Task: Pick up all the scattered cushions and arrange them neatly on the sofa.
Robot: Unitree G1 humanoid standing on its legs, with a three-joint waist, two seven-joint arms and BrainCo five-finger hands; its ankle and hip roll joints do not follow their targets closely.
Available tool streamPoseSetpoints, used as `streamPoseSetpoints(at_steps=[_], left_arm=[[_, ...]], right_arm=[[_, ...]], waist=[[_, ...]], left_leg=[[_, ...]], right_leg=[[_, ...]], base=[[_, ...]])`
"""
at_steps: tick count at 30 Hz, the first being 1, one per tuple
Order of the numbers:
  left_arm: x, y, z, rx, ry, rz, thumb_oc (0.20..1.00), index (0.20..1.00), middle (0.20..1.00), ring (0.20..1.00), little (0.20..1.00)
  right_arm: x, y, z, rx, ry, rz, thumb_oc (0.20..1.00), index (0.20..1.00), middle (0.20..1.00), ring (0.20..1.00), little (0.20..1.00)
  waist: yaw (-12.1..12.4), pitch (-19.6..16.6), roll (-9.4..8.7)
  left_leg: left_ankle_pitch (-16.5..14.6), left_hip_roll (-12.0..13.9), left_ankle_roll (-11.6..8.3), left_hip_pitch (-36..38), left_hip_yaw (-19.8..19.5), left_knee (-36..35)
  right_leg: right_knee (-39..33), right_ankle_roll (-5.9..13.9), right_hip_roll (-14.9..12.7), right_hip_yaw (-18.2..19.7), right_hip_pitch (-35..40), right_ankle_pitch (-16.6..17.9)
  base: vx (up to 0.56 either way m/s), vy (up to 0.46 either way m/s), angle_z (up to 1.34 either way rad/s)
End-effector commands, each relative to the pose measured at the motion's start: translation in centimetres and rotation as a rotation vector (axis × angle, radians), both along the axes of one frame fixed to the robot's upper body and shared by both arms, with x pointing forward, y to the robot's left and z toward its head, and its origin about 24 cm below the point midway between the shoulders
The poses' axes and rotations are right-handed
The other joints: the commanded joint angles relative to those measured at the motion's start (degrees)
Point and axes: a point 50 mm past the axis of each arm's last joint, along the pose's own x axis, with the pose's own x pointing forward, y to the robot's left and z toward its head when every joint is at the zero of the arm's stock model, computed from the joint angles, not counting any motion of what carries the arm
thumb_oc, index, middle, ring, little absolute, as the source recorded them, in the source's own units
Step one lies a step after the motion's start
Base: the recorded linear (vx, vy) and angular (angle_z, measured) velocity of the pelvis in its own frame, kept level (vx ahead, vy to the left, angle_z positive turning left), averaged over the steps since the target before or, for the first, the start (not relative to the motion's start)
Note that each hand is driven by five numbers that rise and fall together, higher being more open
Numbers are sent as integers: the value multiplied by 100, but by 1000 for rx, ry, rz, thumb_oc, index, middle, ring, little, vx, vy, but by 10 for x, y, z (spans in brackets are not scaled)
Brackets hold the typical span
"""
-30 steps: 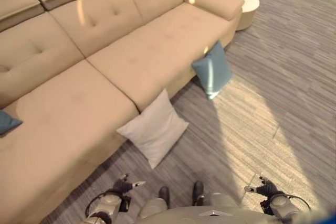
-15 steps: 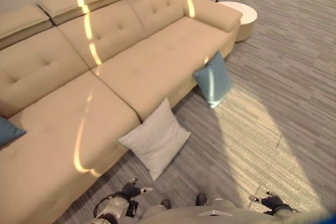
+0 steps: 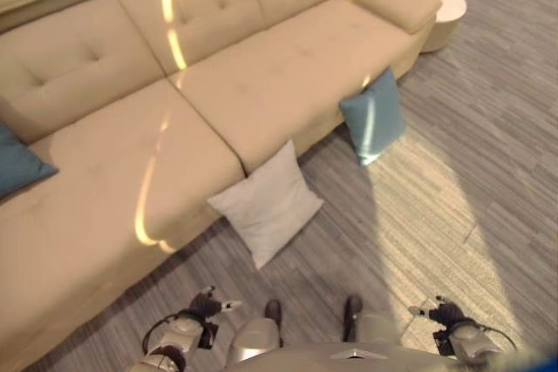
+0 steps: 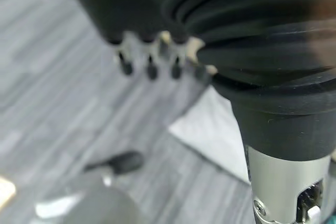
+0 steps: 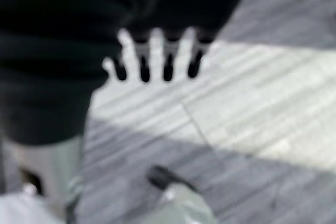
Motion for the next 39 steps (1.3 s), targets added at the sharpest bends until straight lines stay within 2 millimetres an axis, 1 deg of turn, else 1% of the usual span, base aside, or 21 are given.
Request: streamPoseSetpoints(at_steps=[1,3,4,6,7,8,9,10,11,13,16,21,22,23,24,25,27,29,34,37,39], left_arm=[[13,8,9,40,-79,-8,1000,1000,1000,1000,1000],[11,5,7,28,-73,-13,1000,1000,1000,1000,1000],[11,5,7,28,-73,-13,1000,1000,1000,1000,1000],[11,1,6,13,-72,-13,1000,1000,1000,1000,1000],[19,-4,8,1,-93,-35,1000,1000,1000,1000,1000],[19,-4,8,1,-93,-35,1000,1000,1000,1000,1000],[22,-6,10,-1,-102,-41,1000,1000,1000,1000,1000],[27,-8,12,-1,-113,-62,1000,1000,1000,1000,1000],[28,-9,12,-2,-116,-71,1000,1000,1000,1000,1000],[27,-8,12,-4,-113,-70,1000,1000,1000,1000,1000],[23,-4,11,3,-99,-58,1000,1000,1000,1000,1000],[14,2,8,9,-74,-31,1000,1000,1000,1000,1000],[9,7,7,18,-63,-15,1000,1000,1000,1000,1000],[9,7,7,18,-63,-15,1000,1000,1000,1000,1000],[7,10,8,20,-63,-6,1000,1000,1000,1000,1000],[6,11,8,23,-63,-2,1000,1000,1000,1000,1000],[5,12,8,28,-63,2,1000,1000,1000,1000,1000],[5,14,9,35,-64,3,1000,1000,1000,1000,1000],[8,14,9,31,-77,21,1000,1000,1000,1000,1000],[7,14,9,29,-77,29,1000,1000,1000,1000,1000],[4,13,7,22,-71,31,1000,1000,1000,1000,1000]], right_arm=[[11,-10,8,-52,-48,28,1000,1000,1000,1000,1000],[11,-11,9,-50,-57,38,1000,1000,1000,1000,1000],[11,-11,9,-50,-57,39,1000,1000,1000,1000,1000],[11,-12,10,-51,-67,43,1000,1000,1000,1000,1000],[9,-14,10,-55,-71,33,1000,1000,1000,1000,1000],[9,-14,10,-55,-71,33,1000,1000,1000,1000,1000],[8,-14,10,-53,-69,28,1000,1000,1000,1000,1000],[2,-17,9,-46,-55,2,1000,1000,1000,1000,1000],[-1,-18,8,-43,-48,-10,1000,1000,1000,1000,1000],[-2,-17,6,-42,-36,-14,1000,1000,1000,1000,1000],[5,-9,6,-29,-51,4,1000,1000,1000,1000,1000],[11,-1,6,-13,-59,45,1000,1000,1000,1000,1000],[14,2,7,-10,-69,65,1000,1000,1000,1000,1000],[14,2,7,-10,-69,65,1000,1000,1000,1000,1000],[20,7,9,6,-94,80,1000,1000,1000,1000,1000],[23,9,10,9,-106,90,1000,1000,1000,1000,1000],[25,10,10,11,-110,97,1000,1000,1000,1000,1000],[34,13,14,11,-136,122,1000,1000,1000,1000,1000],[46,15,20,1,-165,161,1000,1000,1000,1000,1000],[46,16,21,-4,-165,179,1000,1000,1000,1000,1000],[40,14,18,-7,-146,193,1000,1000,1000,1000,1000]], waist=[[82,-76,-394],[120,-125,-472],[104,-126,-468],[81,-151,-463],[-68,-159,-497],[-78,-160,-493],[-129,-139,-506],[-289,-169,-461],[-350,-204,-429],[-330,-221,-368],[-162,-207,-419],[-5,-268,-441],[47,-255,-427],[50,-254,-429],[24,-242,-382],[12,-238,-356],[15,-231,-340],[7,-237,-313],[-139,-107,-325],[-168,-71,-351],[-213,-136,-434]], left_leg=[[-427,-608,-8,25,-336,452],[-444,-621,-124,-27,-687,531],[-447,-619,-126,-30,-703,535],[-366,-474,-276,-149,-906,585],[-188,-21,-433,-543,-373,704],[-195,-19,-435,-553,-384,718],[-160,84,-442,-686,-94,843],[18,427,-435,-849,938,815],[127,489,-423,-979,1431,789],[73,504,-495,-991,1831,713],[115,206,-397,-1176,1280,758],[-84,-58,-220,-1032,1121,732],[-172,-150,-98,-943,1110,738],[-173,-151,-96,-941,1114,737],[-242,-214,-15,-778,1035,686],[-281,-225,10,-677,1032,652],[-312,-219,17,-551,1048,592],[-358,-212,-16,-314,1051,434],[-534,-263,-116,76,872,390],[-605,-256,-163,208,787,409],[-737,-244,-243,457,594,394]], right_leg=[[371,51,-184,88,-297,414],[424,9,-228,6,-150,381],[426,7,-229,-11,-145,375],[542,-73,-195,-143,-95,218],[518,-190,-241,-659,95,34],[516,-192,-239,-670,99,33],[477,-215,-262,-843,187,0],[346,-222,-313,-1322,401,-101],[285,-220,-325,-1525,458,-121],[317,-172,-314,-1633,535,-196],[470,-219,-433,-1769,538,-181],[801,-125,-668,-1726,616,-139],[1172,-94,-772,-1635,551,-24],[1177,-92,-774,-1630,548,-26],[1595,-83,-704,-1275,355,40],[1672,-95,-676,-1188,267,53],[1611,-113,-680,-1195,212,64],[1109,-85,-777,-1395,14,219],[113,163,-803,-1188,-409,625],[94,199,-807,-1157,-455,673],[343,190,-802,-890,-401,685]], base=[[101,-102,132],[138,-227,123],[97,-267,103],[65,-329,141],[61,-346,236],[50,-315,292],[-33,-110,207],[-30,-115,155],[45,-36,134],[143,93,161],[105,120,52],[172,161,-13],[92,105,-10],[205,189,-11],[173,120,-11],[231,124,-24],[145,8,-17],[211,-79,-5],[186,-101,-2],[163,-132,10],[327,-276,32]])
